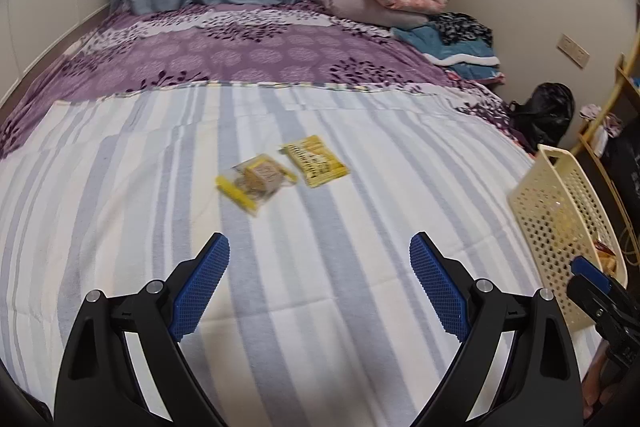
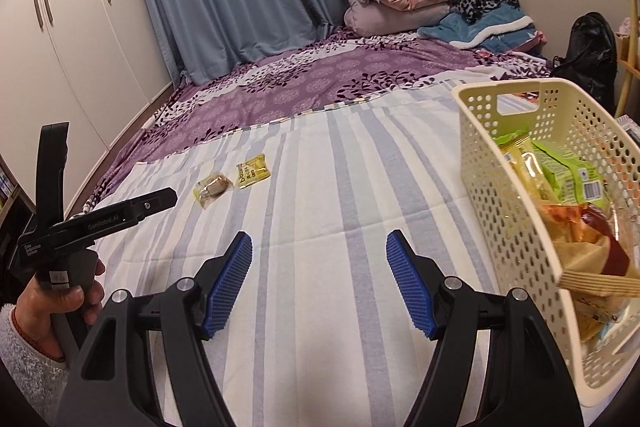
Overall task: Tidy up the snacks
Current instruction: 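Move both tools back toward the clear pastry packet and small yellow packet, then grasp the clear yellow-striped pastry packet with the left gripper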
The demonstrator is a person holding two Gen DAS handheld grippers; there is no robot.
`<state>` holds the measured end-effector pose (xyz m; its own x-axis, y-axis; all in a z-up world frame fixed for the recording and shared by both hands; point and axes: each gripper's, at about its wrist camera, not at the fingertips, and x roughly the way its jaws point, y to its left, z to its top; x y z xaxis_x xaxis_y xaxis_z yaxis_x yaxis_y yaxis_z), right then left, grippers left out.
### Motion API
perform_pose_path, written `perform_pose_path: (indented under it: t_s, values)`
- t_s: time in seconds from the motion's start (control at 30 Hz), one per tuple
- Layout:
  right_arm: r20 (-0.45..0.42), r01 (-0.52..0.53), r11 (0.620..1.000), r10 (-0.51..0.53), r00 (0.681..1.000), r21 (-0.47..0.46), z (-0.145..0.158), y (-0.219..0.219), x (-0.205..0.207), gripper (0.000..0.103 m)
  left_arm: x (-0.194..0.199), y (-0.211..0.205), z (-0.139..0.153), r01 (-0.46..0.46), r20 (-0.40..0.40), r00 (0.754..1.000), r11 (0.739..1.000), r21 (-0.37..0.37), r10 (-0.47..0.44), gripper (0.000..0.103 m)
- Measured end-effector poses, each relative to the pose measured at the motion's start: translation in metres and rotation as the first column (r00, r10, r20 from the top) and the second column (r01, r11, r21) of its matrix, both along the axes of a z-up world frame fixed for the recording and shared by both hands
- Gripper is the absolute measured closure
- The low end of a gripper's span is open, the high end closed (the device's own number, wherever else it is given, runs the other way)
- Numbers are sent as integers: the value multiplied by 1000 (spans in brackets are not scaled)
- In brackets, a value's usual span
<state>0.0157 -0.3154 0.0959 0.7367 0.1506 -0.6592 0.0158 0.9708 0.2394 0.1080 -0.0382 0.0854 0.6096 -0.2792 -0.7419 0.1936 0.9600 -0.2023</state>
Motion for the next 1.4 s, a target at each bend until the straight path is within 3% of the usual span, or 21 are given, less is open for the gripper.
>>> perform_pose_path:
  t_s: [0.33, 0.63, 0.83, 0.97, 1.03, 1.17, 1.4]
  values:
    - [-41, -32, 999, 33, 999, 7, -19, 13, 25, 33, 52, 25, -39, -68, -69, 995, 997, 48, 71, 10]
    - [-83, -40, 999, 41, 996, 7, -36, 14, 43, 33, 106, 13, -66, 0, -64, 998, 990, 145, 9, 10]
    - [-102, -45, 999, 46, 994, 9, -45, 18, 54, 33, 131, 13, -78, 34, -87, 996, 988, 152, -20, 10]
    - [-109, -57, 998, 57, 992, 3, -49, 25, 59, 33, 137, 10, -82, 76, -87, 994, 986, 146, -64, 20]
    - [-110, -63, 998, 63, 992, -4, -50, 26, 64, 33, 137, 8, -85, 98, -87, 992, 987, 130, -87, 33]
    - [-112, -87, 996, 84, 990, -26, -54, 36, 78, 33, 134, 5, -87, 109, -73, 992, 983, 151, -99, 47]
    - [-104, -168, 984, 162, 981, -53, -61, 63, 127, 33, 119, 14, -78, 87, -51, 995, 987, 138, -80, 51]
